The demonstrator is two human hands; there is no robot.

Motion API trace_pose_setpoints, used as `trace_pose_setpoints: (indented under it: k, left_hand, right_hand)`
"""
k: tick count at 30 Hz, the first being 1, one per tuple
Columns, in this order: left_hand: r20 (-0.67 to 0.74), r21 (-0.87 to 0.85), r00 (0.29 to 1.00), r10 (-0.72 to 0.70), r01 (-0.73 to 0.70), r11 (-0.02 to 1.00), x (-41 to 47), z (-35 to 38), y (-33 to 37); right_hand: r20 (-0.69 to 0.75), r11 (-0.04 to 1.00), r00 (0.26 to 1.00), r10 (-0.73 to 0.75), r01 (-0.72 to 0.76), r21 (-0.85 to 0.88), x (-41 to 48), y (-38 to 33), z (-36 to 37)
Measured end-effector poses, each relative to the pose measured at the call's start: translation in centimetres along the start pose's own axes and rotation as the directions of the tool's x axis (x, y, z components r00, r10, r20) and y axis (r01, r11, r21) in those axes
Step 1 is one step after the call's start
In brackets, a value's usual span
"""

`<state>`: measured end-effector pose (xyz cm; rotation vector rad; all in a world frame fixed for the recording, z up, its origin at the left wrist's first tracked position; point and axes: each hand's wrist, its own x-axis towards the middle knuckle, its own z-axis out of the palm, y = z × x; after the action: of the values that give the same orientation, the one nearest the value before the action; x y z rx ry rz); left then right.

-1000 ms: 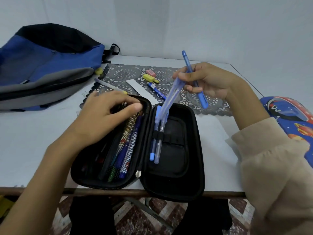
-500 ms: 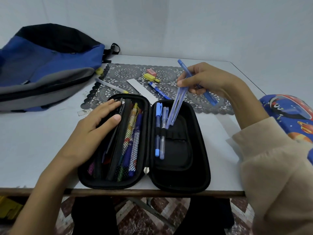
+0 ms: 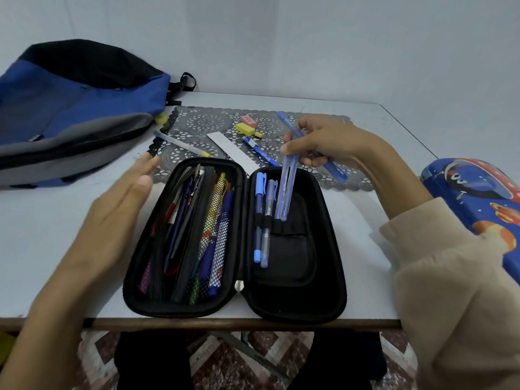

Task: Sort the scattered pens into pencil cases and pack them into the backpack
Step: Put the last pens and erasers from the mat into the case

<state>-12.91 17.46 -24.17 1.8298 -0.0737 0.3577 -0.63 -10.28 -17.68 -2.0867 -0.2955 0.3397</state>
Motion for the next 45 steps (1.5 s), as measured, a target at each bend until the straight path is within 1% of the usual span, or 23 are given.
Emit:
trace_pose_setpoints:
  k: [1, 2, 3, 4, 5, 6, 7, 10, 13, 19, 22, 24, 26, 27, 28, 29, 31, 33, 35, 37, 39, 42, 45]
  left_hand:
    - [-0.012, 0.046, 1.000, 0.001, -0.001, 0.999, 0.3, -0.7, -0.4]
    - [0.020, 0.180, 0.999, 0.031, -0.034, 0.983, 0.6, -1.7, -1.2]
    - [0.105, 0.384, 0.993, 0.045, -0.082, 0.920, 0.9, -3.0, -2.2]
    - [0.195, 0.568, 0.981, 0.018, -0.128, 0.813, 1.0, -4.2, -3.2]
    - [0.246, 0.681, 0.969, -0.027, -0.153, 0.716, 1.2, -5.0, -4.2]
    - [0.268, 0.729, 0.961, -0.063, -0.160, 0.665, 1.4, -5.6, -5.0]
    - [0.273, 0.752, 0.958, -0.083, -0.159, 0.639, 1.5, -5.8, -5.6]
    - [0.267, 0.761, 0.962, -0.064, -0.170, 0.627, 1.4, -5.2, -5.4]
    - [0.235, 0.760, 0.969, -0.072, -0.137, 0.635, 1.3, -5.1, -5.0]
    - [0.225, 0.753, 0.974, -0.037, -0.149, 0.641, 1.1, -4.8, -5.2]
    - [0.216, 0.713, 0.976, 0.003, -0.159, 0.683, 1.0, -4.8, -5.2]
    - [0.194, 0.595, 0.980, 0.039, -0.149, 0.790, 0.7, -4.4, -4.5]
    - [0.173, 0.348, 0.984, 0.035, -0.095, 0.933, 0.1, -3.8, -3.2]
    - [0.179, 0.209, 0.984, 0.016, -0.053, 0.977, -0.3, -3.4, -2.4]
    - [0.197, 0.109, 0.980, 0.006, -0.029, 0.994, -0.6, -2.9, -1.6]
    - [0.222, 0.074, 0.975, 0.029, -0.046, 0.996, -1.0, -2.5, -0.8]
    - [0.297, 0.151, 0.947, 0.118, -0.169, 0.974, -1.5, -1.6, 0.5]
    - [0.415, 0.270, 0.897, 0.154, -0.283, 0.920, -1.7, -0.5, 1.9]
    - [0.519, 0.399, 0.842, 0.148, -0.391, 0.829, -1.6, 0.7, 2.9]
    - [0.579, 0.531, 0.808, 0.108, -0.474, 0.703, -1.4, 2.0, 3.5]
    - [0.596, 0.629, 0.802, 0.044, -0.499, 0.596, -1.3, 3.0, 3.8]
    - [0.596, 0.709, 0.803, -0.023, -0.512, 0.484, -1.5, 3.8, 3.7]
    - [0.577, 0.740, 0.816, -0.032, -0.505, 0.444, -1.7, 3.9, 3.7]
  right_hand:
    - [0.001, 1.000, 1.000, 0.000, 0.000, -0.012, 0.1, 0.0, 0.3]
    - [-0.007, 1.000, 1.000, -0.002, 0.002, -0.028, 0.1, 0.0, 0.5]
    - [-0.022, 0.999, 1.000, -0.002, 0.001, -0.042, 0.2, 0.0, 0.6]
    - [-0.036, 0.999, 0.999, -0.002, 0.000, -0.052, 0.2, 0.0, 0.7]
    - [-0.046, 0.998, 0.999, 0.000, -0.002, -0.058, 0.2, 0.0, 0.7]
    - [-0.055, 0.998, 0.999, 0.004, -0.008, -0.064, 0.2, 0.0, 0.8]
    - [-0.063, 0.997, 0.998, 0.011, -0.016, -0.075, 0.3, 0.0, 0.8]
    - [-0.072, 0.994, 0.997, 0.041, -0.048, -0.100, 0.4, 0.2, 1.3]
    - [-0.078, 0.993, 0.994, 0.072, -0.079, -0.083, 0.5, 0.3, 1.7]
    - [-0.045, 0.990, 0.996, 0.074, -0.079, -0.117, 0.1, 0.0, 1.8]
    - [-0.016, 0.991, 0.997, 0.073, -0.075, -0.115, 0.0, 0.0, 1.7]
    - [-0.013, 0.988, 0.997, 0.076, -0.077, -0.131, 0.1, 0.0, 1.7]
    - [-0.022, 0.984, 0.998, 0.066, -0.068, -0.167, 0.2, 0.0, 1.9]
    - [-0.028, 0.981, 0.998, 0.058, -0.062, -0.183, 0.3, -0.1, 2.0]
    - [-0.029, 0.978, 0.998, 0.048, -0.053, -0.200, 0.3, -0.1, 2.1]
    - [-0.025, 0.976, 0.999, 0.036, -0.041, -0.213, 0.3, -0.1, 2.1]
    - [-0.019, 0.978, 1.000, 0.021, -0.025, -0.208, 0.1, -0.2, 2.2]
    - [-0.030, 0.987, 0.999, 0.034, -0.038, -0.157, 0.0, -0.2, 1.9]
    - [-0.015, 0.991, 0.999, 0.044, -0.045, -0.127, -0.3, -0.3, 1.4]
    - [0.019, 0.991, 0.999, 0.047, -0.044, -0.128, -0.7, -0.4, 0.9]
    - [0.040, 0.989, 0.998, 0.055, -0.049, -0.138, -1.0, -0.5, 0.6]
    - [0.037, 0.988, 0.998, 0.059, -0.053, -0.145, -1.1, -0.5, 0.6]
    - [0.021, 0.986, 0.998, 0.058, -0.054, -0.155, -0.9, -0.4, 0.5]
